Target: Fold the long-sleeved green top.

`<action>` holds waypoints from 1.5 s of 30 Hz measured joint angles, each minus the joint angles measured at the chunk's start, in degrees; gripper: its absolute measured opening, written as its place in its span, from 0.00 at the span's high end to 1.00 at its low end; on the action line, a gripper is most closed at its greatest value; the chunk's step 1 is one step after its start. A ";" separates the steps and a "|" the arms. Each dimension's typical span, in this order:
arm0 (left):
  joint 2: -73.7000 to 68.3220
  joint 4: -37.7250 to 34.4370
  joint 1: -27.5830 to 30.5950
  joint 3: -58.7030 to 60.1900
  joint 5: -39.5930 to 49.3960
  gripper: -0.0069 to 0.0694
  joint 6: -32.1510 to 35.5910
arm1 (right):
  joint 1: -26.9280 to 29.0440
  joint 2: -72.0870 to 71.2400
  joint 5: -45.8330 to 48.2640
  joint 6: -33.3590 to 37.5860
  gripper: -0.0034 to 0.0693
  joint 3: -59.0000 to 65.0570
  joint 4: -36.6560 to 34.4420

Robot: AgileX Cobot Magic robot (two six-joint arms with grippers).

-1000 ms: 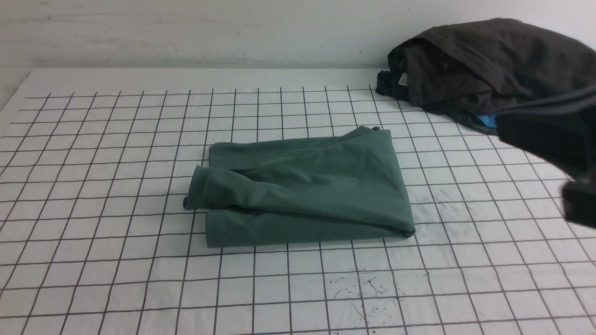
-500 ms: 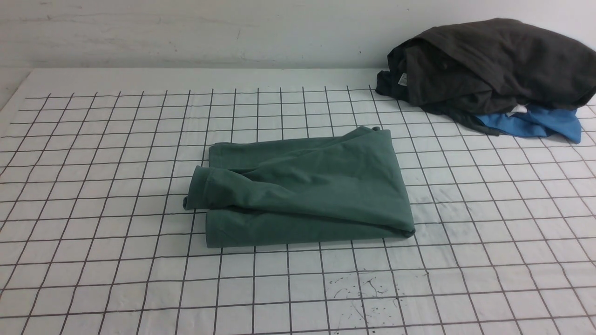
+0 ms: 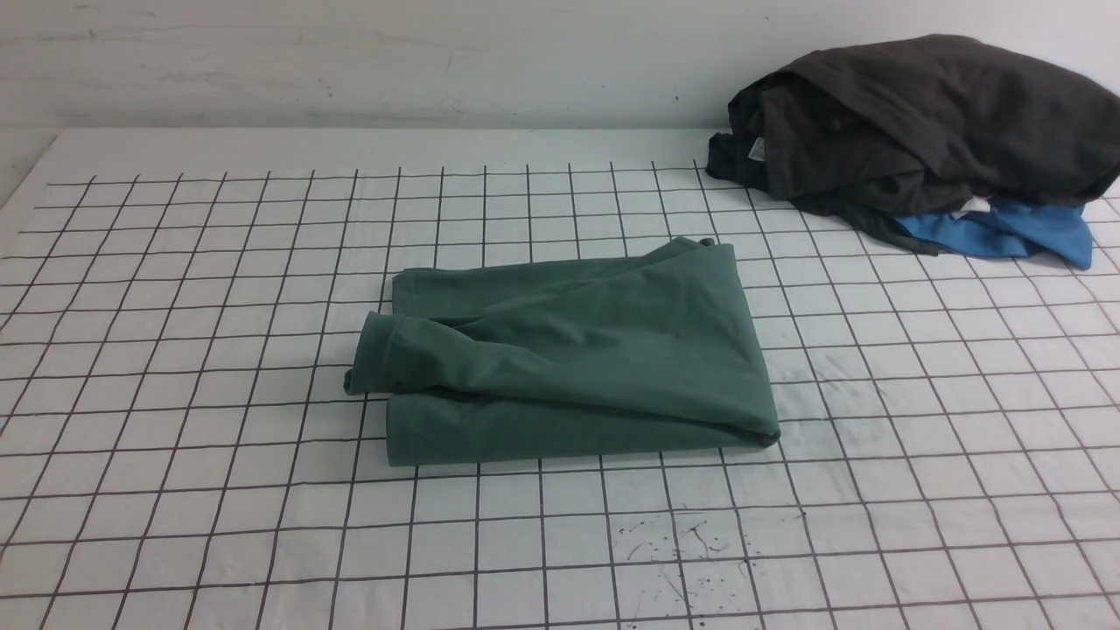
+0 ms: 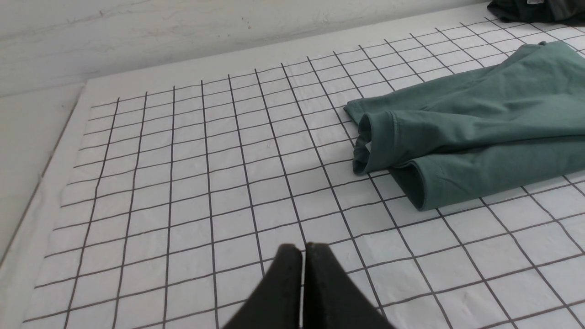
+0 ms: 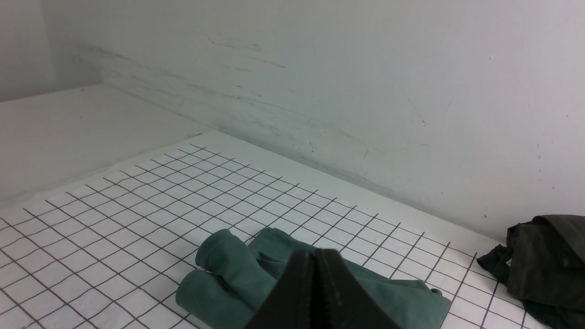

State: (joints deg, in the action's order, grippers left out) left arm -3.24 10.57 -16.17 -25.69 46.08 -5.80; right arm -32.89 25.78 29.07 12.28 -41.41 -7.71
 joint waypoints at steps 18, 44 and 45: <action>0.00 -0.03 0.00 0.00 0.11 0.92 0.00 | 16.20 -8.84 -23.09 -4.82 0.97 25.43 -4.81; 0.00 -0.03 0.00 0.00 0.24 0.92 0.00 | 36.68 -26.34 -8.97 -22.47 0.97 42.88 8.54; 0.00 -0.03 0.00 0.00 0.24 0.92 0.00 | 36.68 -26.34 -8.97 -22.47 0.97 42.88 8.54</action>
State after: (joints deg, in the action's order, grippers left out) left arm -3.24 10.54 -16.17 -25.69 46.31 -5.80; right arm 3.79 -0.56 20.11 -10.19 1.47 0.83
